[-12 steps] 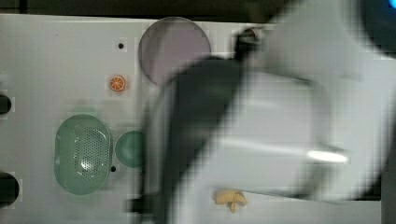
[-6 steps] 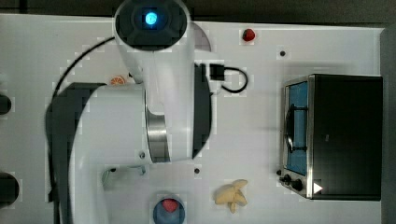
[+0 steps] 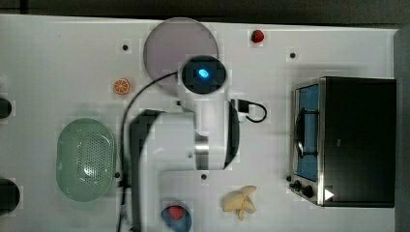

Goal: Pick Ketchup from oven and place it on table.

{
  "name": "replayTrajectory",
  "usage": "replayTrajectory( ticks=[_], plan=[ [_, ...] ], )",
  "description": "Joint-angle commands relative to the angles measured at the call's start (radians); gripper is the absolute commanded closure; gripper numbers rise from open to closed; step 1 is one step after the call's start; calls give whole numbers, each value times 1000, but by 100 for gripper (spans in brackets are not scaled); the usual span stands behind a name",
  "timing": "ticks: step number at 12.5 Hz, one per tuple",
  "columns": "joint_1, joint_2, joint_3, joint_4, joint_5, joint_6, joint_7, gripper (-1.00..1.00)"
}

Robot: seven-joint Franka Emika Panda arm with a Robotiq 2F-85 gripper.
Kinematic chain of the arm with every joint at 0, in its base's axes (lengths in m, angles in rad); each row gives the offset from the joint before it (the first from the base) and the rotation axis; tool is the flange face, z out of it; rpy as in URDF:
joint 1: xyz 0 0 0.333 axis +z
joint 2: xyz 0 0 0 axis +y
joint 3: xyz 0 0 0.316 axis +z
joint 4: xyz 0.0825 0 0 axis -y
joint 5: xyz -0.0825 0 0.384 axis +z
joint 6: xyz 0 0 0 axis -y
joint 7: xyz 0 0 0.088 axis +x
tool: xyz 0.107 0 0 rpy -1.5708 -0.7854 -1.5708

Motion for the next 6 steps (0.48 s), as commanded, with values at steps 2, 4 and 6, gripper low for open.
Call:
replayTrajectory(
  ticks=[2,4,6],
  plan=[
    [-13,48,-11,-136,3,265,7,-27],
    [-13,111,-11,-149,5,335,7,-27],
    [-15,159,-14,-148,5,354,8,-27]
  ],
)
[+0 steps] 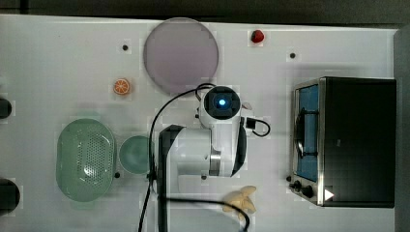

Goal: Pick Ketchup from oven and place it on table.

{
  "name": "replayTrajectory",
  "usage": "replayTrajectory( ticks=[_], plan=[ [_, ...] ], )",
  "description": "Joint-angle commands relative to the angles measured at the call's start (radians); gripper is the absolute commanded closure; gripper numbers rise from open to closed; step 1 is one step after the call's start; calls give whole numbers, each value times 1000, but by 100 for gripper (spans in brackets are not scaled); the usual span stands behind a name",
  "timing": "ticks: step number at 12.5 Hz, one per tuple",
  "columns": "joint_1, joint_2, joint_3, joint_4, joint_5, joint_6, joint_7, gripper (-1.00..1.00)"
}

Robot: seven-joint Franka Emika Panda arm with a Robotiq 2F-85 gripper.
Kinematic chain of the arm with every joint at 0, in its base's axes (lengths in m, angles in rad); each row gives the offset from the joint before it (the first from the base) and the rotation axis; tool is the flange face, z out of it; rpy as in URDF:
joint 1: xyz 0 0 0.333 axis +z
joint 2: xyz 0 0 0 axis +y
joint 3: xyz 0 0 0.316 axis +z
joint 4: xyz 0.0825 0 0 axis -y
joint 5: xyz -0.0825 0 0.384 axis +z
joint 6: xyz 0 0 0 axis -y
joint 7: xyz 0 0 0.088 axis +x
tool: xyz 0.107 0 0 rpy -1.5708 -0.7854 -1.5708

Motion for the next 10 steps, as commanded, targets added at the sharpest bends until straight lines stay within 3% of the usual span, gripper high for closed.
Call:
replayTrajectory(
  ticks=[1,3,6,10],
  plan=[
    [3,25,17,8,-8,60,4,-27],
    [3,34,13,1,-8,89,7,-32],
    [3,34,10,-4,-8,89,8,-96],
    [4,-30,13,27,-8,66,72,-100]
  ],
)
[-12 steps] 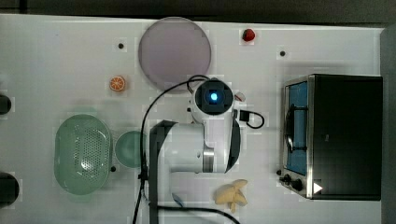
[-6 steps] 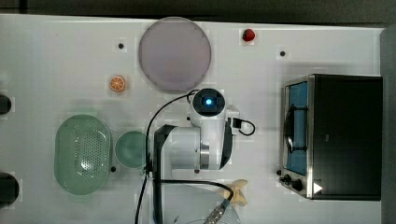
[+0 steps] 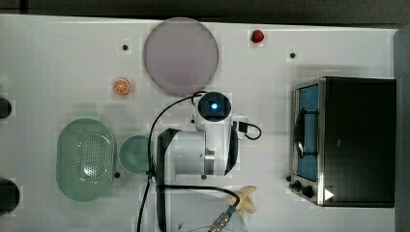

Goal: Pick Ketchup from oven and place it on table.

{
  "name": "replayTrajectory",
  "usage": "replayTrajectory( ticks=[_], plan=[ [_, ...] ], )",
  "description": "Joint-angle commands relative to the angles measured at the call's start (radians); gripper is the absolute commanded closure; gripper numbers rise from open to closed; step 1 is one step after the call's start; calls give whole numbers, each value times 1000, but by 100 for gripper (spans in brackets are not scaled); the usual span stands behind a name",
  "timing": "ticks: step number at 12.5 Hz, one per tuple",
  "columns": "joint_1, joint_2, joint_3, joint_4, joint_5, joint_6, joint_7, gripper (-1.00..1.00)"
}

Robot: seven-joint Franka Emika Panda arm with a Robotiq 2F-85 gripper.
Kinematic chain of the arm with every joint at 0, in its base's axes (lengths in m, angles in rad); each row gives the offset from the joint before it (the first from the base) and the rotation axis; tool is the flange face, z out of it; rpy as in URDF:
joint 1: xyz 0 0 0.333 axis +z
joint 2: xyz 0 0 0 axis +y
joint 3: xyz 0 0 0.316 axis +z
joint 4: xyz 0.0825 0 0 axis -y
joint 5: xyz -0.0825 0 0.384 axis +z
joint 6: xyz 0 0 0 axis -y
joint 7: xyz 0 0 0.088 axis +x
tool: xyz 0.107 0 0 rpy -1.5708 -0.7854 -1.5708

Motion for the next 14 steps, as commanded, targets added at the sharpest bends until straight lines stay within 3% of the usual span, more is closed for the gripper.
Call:
replayTrajectory(
  ticks=[1,6,10,14],
  plan=[
    [0,-145,-3,60,-1,-23,65,-100],
    [-1,-331,-4,291,-3,-289,65,-100],
    [-2,-386,-5,492,-5,-704,65,-100],
    [-3,-403,-10,633,-8,-870,64,-100]
  ],
)
